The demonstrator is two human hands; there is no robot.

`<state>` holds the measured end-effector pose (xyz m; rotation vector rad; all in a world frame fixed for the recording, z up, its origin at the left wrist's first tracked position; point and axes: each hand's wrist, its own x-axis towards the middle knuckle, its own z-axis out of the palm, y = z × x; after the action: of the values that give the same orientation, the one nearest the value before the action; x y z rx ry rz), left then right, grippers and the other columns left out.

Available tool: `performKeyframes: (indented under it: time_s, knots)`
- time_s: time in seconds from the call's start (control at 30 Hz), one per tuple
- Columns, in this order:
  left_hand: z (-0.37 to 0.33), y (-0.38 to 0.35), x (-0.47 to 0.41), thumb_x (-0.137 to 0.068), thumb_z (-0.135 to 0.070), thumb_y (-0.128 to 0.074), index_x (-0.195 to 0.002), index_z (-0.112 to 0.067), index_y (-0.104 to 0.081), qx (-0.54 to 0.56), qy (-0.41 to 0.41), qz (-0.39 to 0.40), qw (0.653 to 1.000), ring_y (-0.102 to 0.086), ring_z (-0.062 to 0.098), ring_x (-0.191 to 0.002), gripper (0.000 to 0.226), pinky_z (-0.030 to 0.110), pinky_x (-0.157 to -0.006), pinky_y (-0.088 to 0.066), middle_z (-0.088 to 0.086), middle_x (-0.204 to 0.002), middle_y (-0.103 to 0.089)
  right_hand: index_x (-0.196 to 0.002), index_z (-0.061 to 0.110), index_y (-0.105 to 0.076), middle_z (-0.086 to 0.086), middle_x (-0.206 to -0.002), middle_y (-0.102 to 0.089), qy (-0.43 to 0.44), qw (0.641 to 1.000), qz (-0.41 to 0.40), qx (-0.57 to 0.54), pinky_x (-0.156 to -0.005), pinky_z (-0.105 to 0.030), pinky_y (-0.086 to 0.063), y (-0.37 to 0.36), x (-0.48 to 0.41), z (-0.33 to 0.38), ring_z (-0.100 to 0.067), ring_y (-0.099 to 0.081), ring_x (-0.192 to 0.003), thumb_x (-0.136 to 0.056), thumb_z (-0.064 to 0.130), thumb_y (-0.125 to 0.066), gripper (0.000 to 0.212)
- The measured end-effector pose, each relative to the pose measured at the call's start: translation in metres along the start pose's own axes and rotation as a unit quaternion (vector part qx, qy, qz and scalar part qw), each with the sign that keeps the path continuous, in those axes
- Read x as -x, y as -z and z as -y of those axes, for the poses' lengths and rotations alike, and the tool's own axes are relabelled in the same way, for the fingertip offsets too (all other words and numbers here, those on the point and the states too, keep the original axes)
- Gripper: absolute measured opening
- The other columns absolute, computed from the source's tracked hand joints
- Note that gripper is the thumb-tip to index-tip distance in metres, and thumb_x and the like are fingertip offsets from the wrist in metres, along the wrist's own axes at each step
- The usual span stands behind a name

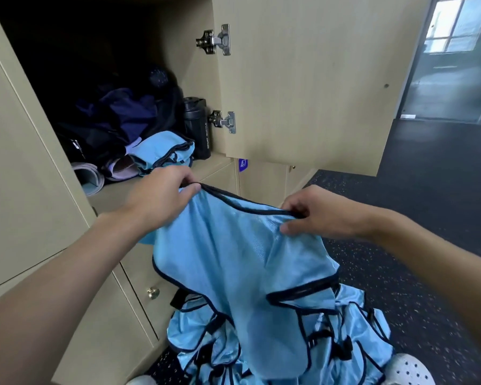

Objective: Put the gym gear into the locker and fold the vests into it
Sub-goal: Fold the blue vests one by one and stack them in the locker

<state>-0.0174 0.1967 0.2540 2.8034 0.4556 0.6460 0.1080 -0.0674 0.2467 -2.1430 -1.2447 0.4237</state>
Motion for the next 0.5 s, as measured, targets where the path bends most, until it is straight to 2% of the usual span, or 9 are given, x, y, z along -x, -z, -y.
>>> performKeyframes:
  time_s: [0.07,0.13,0.2,0.27,0.3,0.33,0.37,0.43,0.5]
  knots:
    - [-0.004,-0.007,0.006,-0.091,-0.029,-0.068,-0.099,-0.033,-0.065,0.050,-0.030,0.043,0.997,-0.063,0.015,-0.102,0.010,0.029,-0.088,-0.047,-0.012,-0.104,-0.067,-0.087,0.004,-0.070,-0.013,-0.075,-0.065,0.013,1.000,-0.019,0.002,-0.060,-0.024,-0.044,-0.002,-0.001,0.006,-0.009,-0.051,-0.063,-0.089,0.016,-0.072,0.012]
    - [-0.022,-0.012,0.016,-0.085,-0.038,-0.075,-0.130,-0.030,-0.059,0.113,-0.073,0.122,0.984,-0.051,0.000,-0.119,0.049,0.014,-0.100,-0.035,-0.021,-0.128,-0.055,-0.084,0.005,-0.070,-0.006,-0.073,-0.065,0.031,0.999,-0.025,0.002,-0.058,-0.018,-0.041,-0.005,-0.003,0.014,-0.006,-0.050,-0.061,-0.089,0.012,-0.071,0.009]
    - [-0.045,-0.021,0.025,-0.080,-0.040,-0.078,-0.144,-0.026,-0.047,0.209,-0.086,0.206,0.952,-0.045,-0.007,-0.128,0.072,0.014,-0.109,-0.031,-0.020,-0.139,-0.050,-0.079,0.012,-0.070,-0.005,-0.072,-0.066,0.046,0.999,-0.023,-0.003,-0.058,-0.021,-0.043,-0.011,-0.004,0.021,-0.005,-0.051,-0.061,-0.088,0.011,-0.071,0.009]
    - [-0.060,-0.032,0.029,-0.084,-0.026,-0.078,-0.134,-0.017,-0.057,0.282,-0.098,0.253,0.920,-0.057,-0.003,-0.115,0.055,0.019,-0.104,-0.042,-0.008,-0.128,-0.064,-0.082,0.010,-0.071,-0.015,-0.079,-0.070,0.055,0.998,-0.021,-0.015,-0.063,-0.035,-0.048,-0.015,-0.006,0.025,-0.011,-0.055,-0.067,-0.087,0.011,-0.073,0.006]
    - [-0.064,-0.036,0.030,-0.086,-0.018,-0.076,-0.119,-0.011,-0.065,0.293,-0.102,0.259,0.915,-0.062,0.000,-0.097,0.035,0.023,-0.091,-0.048,-0.003,-0.107,-0.071,-0.085,0.008,-0.072,-0.020,-0.085,-0.071,0.056,0.998,-0.021,-0.021,-0.065,-0.038,-0.049,-0.016,-0.006,0.027,-0.015,-0.056,-0.069,-0.087,0.012,-0.073,0.004]
    - [-0.066,-0.037,0.030,-0.088,-0.013,-0.074,-0.101,-0.008,-0.069,0.293,-0.103,0.255,0.916,-0.058,0.002,-0.077,0.015,0.023,-0.075,-0.048,-0.003,-0.085,-0.068,-0.086,0.008,-0.072,-0.021,-0.087,-0.071,0.054,0.998,-0.019,-0.026,-0.066,-0.040,-0.050,-0.016,-0.005,0.027,-0.018,-0.056,-0.070,-0.086,0.012,-0.074,0.004]
    - [-0.066,-0.037,0.028,-0.090,-0.011,-0.072,-0.086,-0.008,-0.069,0.288,-0.106,0.245,0.920,-0.049,0.003,-0.064,0.005,0.021,-0.062,-0.041,-0.006,-0.069,-0.058,-0.087,0.008,-0.072,-0.020,-0.088,-0.072,0.048,0.998,-0.015,-0.035,-0.067,-0.043,-0.051,-0.016,-0.004,0.027,-0.019,-0.057,-0.071,-0.087,0.013,-0.074,0.005]
    - [-0.060,-0.034,0.026,-0.094,-0.009,-0.067,-0.076,-0.012,-0.069,0.276,-0.106,0.241,0.924,-0.040,0.005,-0.058,0.018,0.020,-0.054,-0.032,-0.007,-0.063,-0.048,-0.092,0.009,-0.072,-0.015,-0.091,-0.074,0.028,0.998,-0.008,-0.055,-0.072,-0.040,-0.056,-0.011,0.001,0.026,-0.016,-0.062,-0.073,-0.088,0.015,-0.073,0.007]
    - [-0.050,-0.031,0.024,-0.095,-0.009,-0.063,-0.080,-0.012,-0.071,0.277,-0.083,0.233,0.928,-0.044,0.010,-0.063,0.017,0.025,-0.058,-0.035,-0.001,-0.069,-0.053,-0.096,0.011,-0.070,-0.011,-0.092,-0.075,0.005,0.997,-0.007,-0.076,-0.066,-0.026,-0.055,-0.005,0.004,0.022,-0.011,-0.064,-0.071,-0.089,0.017,-0.072,0.010]
